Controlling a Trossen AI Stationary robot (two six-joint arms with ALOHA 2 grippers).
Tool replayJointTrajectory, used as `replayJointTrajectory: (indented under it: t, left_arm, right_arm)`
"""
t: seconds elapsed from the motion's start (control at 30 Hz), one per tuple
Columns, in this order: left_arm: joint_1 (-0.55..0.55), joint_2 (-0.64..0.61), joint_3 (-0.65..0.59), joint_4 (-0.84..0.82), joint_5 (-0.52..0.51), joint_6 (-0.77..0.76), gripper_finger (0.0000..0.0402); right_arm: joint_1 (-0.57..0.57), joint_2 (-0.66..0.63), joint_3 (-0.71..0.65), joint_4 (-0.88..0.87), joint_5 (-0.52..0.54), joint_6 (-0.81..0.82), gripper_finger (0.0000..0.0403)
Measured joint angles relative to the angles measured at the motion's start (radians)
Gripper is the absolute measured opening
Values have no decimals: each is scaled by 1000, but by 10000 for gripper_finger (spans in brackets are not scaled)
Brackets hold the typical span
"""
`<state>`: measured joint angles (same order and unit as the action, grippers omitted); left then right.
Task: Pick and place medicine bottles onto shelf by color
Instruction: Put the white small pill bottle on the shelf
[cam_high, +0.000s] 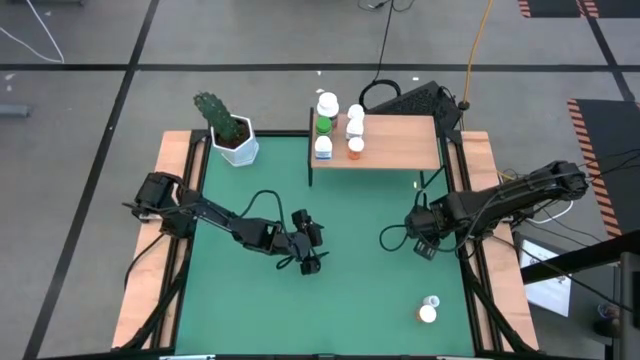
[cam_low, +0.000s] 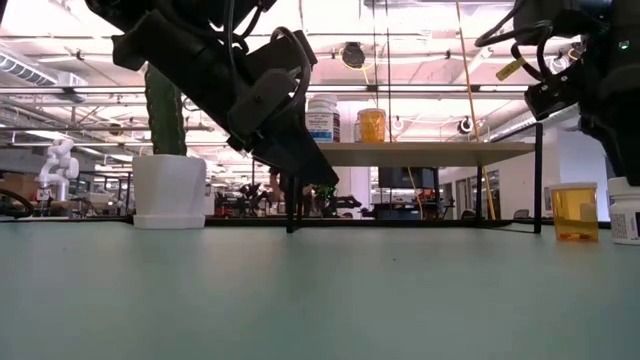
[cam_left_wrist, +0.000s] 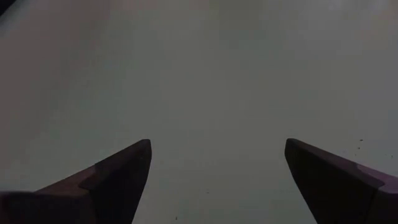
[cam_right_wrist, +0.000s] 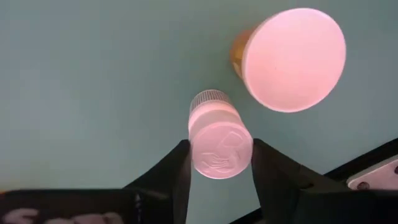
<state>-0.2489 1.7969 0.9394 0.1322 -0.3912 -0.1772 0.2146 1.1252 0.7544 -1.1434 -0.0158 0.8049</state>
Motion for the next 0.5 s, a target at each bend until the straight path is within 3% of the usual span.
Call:
replayJointTrajectory:
  t: [0.3, 0.5]
  left_arm:
    - [0, 0, 0, -19, 0, 0, 372]
    - [3, 0, 0, -26, 2, 42, 372]
  right_arm:
    - [11, 1, 96, 58, -144, -18, 135]
    - [-32, 10, 320, 58, -111, -121, 134]
